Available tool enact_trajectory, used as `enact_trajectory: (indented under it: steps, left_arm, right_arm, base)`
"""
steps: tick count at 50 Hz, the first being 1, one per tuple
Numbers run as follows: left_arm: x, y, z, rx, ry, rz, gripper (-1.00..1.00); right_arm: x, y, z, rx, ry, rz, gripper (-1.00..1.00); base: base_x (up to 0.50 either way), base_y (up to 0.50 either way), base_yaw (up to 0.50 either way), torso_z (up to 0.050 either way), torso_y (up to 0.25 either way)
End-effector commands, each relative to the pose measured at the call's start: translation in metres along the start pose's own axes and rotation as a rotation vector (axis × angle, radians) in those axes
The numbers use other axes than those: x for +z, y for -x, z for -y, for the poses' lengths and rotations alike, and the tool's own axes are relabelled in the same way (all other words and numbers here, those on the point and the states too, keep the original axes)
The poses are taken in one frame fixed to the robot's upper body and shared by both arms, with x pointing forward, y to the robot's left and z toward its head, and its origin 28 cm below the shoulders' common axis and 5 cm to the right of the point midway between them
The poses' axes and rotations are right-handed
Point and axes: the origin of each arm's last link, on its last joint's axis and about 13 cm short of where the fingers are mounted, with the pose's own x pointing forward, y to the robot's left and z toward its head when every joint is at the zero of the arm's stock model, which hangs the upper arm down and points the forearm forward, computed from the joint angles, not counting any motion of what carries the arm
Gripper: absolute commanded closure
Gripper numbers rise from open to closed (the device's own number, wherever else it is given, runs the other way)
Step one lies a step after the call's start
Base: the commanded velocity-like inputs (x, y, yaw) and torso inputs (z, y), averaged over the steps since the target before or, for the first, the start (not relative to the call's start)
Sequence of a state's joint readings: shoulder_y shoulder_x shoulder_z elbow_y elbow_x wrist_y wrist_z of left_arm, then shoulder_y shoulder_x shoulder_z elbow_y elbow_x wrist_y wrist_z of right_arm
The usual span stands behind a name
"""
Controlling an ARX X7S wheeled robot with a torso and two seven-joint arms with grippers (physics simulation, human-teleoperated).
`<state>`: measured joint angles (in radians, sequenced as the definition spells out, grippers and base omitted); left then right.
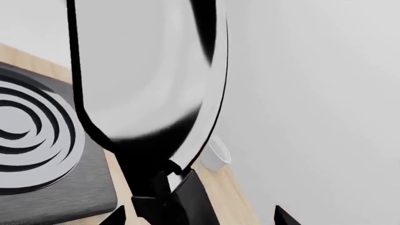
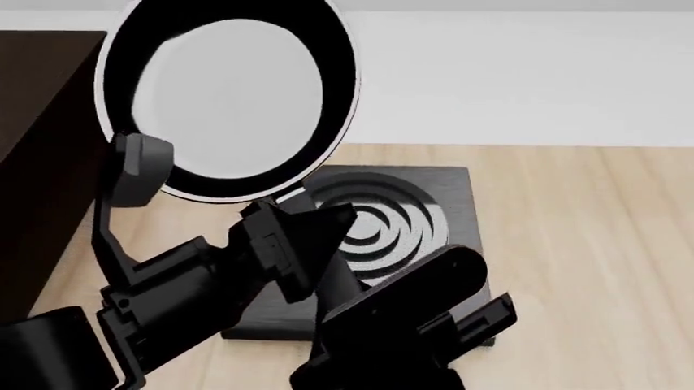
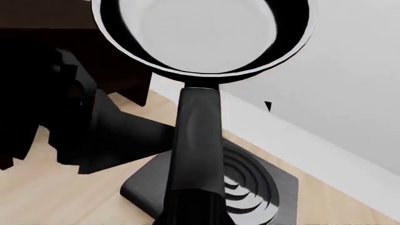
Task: Put the frying pan on the cabinet shelf.
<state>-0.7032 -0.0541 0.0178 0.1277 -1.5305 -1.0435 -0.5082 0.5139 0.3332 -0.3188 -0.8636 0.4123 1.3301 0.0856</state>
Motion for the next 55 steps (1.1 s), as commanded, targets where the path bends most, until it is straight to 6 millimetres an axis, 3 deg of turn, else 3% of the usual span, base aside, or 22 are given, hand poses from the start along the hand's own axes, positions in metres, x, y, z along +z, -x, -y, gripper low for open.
enact_trajectory:
  steps: [1,8,9,32,33,55]
  left_arm:
    - [-0.002,-0.004,-0.002,-0.021,0.015,0.001,-1.0]
    - [-0.002,-0.003,-0.002,-0.019,0.024,0.005,-1.0]
    - [-0.002,-0.003,-0.002,-0.018,0.027,0.007,1.0]
    - [0.005,-0.001,-0.006,0.002,0.063,0.055,1.0]
    - [0.007,-0.001,-0.006,0.003,0.066,0.058,1.0]
    - [0.036,0.004,-0.025,0.083,0.096,0.208,1.0]
  right_arm:
    - [0.001,0.002,0.007,-0.094,0.004,0.058,1.0]
    - [0.002,0.003,0.007,-0.102,0.003,0.061,1.0]
    - [0.002,0.004,0.007,-0.103,0.002,0.061,1.0]
    - [-0.001,0.005,0.003,-0.099,-0.013,0.057,1.0]
    - [-0.002,0.005,0.003,-0.103,-0.015,0.057,-1.0]
    - [-0.008,0.015,-0.004,-0.099,-0.061,0.074,-1.0]
  base:
    - [0.0,0.0,0.0,0.0,0.0]
    - [0.0,0.0,0.0,0.0,0.001]
    - [0.0,0.0,0.0,0.0,0.0]
    - [0.0,0.0,0.0,0.001,0.002]
    - [0.0,0.0,0.0,0.0,0.0]
    - [0.0,0.0,0.0,0.0,0.002]
